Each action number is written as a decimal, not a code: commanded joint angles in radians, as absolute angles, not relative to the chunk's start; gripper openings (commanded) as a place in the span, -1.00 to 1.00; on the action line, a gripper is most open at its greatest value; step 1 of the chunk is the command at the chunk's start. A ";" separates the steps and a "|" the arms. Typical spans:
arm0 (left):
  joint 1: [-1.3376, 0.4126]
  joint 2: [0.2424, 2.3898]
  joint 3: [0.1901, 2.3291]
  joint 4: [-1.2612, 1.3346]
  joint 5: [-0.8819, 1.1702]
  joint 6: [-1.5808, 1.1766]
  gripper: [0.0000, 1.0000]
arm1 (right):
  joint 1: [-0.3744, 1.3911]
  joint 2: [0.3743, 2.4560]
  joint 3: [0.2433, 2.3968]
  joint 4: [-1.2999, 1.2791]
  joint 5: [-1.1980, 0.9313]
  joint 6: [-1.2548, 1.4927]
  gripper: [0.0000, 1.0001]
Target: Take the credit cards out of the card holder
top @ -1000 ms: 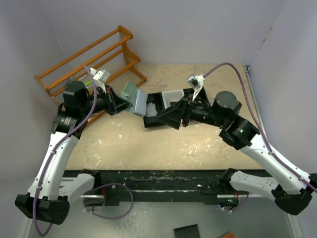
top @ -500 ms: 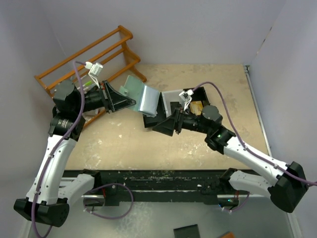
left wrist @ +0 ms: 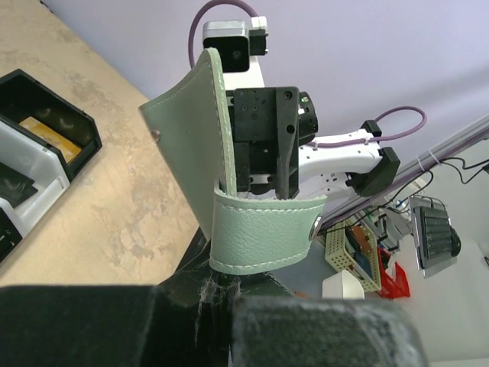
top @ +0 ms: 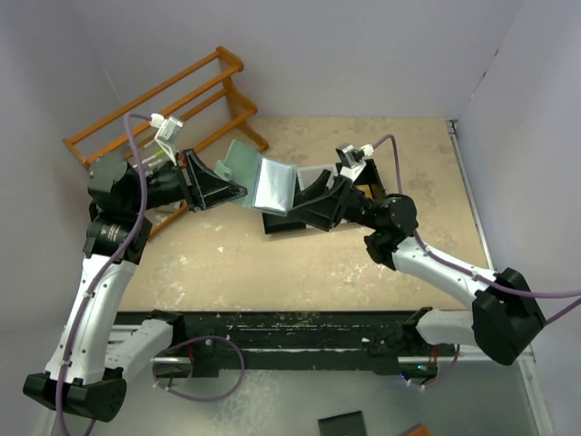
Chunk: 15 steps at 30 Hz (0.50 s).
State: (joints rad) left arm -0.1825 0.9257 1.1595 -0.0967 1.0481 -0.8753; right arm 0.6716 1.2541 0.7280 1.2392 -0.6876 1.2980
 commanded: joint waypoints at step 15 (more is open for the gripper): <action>-0.179 0.870 1.121 -0.115 1.024 -0.788 -1.00 | 0.643 1.132 0.787 1.050 -0.660 1.249 -0.06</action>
